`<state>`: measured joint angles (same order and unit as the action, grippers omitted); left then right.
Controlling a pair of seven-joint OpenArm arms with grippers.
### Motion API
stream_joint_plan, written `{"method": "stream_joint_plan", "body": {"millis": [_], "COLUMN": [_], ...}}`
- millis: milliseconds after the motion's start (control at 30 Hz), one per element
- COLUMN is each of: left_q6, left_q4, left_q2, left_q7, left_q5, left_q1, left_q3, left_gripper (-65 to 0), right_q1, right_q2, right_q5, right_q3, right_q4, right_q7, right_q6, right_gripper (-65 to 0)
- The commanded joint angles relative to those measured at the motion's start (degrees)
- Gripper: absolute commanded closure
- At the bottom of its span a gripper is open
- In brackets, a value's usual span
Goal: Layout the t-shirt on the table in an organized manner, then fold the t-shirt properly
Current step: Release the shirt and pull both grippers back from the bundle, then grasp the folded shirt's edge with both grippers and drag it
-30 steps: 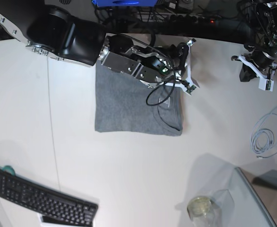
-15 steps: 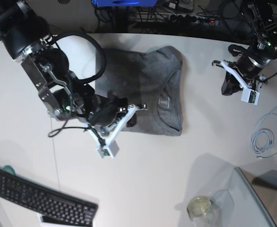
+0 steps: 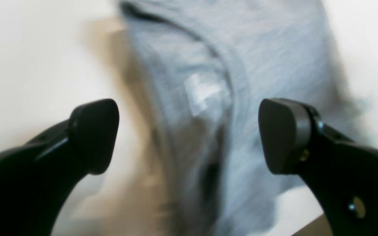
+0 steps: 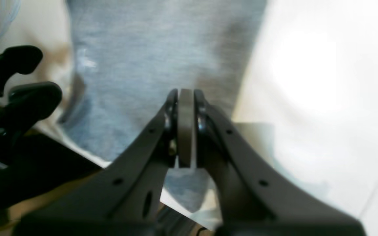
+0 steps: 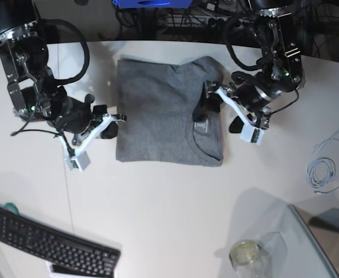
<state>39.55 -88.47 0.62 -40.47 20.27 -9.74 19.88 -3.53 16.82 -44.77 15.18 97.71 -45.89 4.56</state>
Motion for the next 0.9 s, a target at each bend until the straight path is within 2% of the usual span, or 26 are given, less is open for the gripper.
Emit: {"method": "stream_joint_plan", "body": {"millis": [0, 67, 167, 367, 400, 500, 600, 633, 767, 867], "left_q6": [0.4, 0.4, 0.4, 0.4, 0.4, 0.4, 0.4, 0.4, 0.4, 0.4], "left_q4": [1.1, 5.8, 10.9, 18.1, 19.3, 24.2, 26.3, 26.1, 22.8, 20.6], "left_q2": [-0.7, -0.8, -0.8, -1.3, -1.7, -2.7, -3.9, -4.0, -6.3, -10.0], "left_q7": [1.0, 1.1, 1.2, 7.3, 7.7, 8.1, 8.0, 7.8, 4.9, 1.0], "left_q5": [2.1, 4.7, 4.7, 4.7, 4.7, 4.7, 4.7, 4.7, 4.7, 4.7], "left_q1": [1.1, 2.7, 5.2, 6.6, 7.1, 8.4, 9.3, 9.3, 9.7, 12.3], "left_q3": [0.3, 0.6, 0.7, -2.8, -3.4, -5.2, -5.6, -5.6, -7.1, -12.7], "left_gripper": [-65.0, -65.0, -65.0, -65.0, -58.9, -31.4, -7.4, -1.2, 0.0, 0.0], "right_q1": [0.6, -0.1, -0.5, -0.8, -0.8, -0.8, -1.3, -1.7, -2.7, -3.4], "right_q2": [-0.1, 0.0, 0.0, 0.0, 0.0, 0.0, 0.5, 0.5, 0.6, 0.7], "right_q5": [-0.9, -0.8, -0.8, -0.8, -0.8, -0.8, -0.8, -0.8, -0.8, -0.8], "right_q3": [-0.3, -0.3, -0.3, -0.3, -0.3, -0.4, -2.5, -3.4, -8.4, -11.9], "right_q4": [1.1, 1.1, 1.1, 1.1, 1.1, 1.1, 1.1, 1.1, 1.0, 0.9], "right_q7": [0.9, 0.9, 0.9, 0.9, 1.0, 1.0, 1.0, 1.0, 1.0, 1.0], "right_q6": [-1.0, -1.0, -1.0, -1.0, -1.0, -1.0, -1.0, -1.1, -1.2, -2.8], "right_gripper": [-0.8, -0.8, -0.8, -0.8, -0.8, -0.8, -0.8, -0.8, -0.8, -0.8]}}
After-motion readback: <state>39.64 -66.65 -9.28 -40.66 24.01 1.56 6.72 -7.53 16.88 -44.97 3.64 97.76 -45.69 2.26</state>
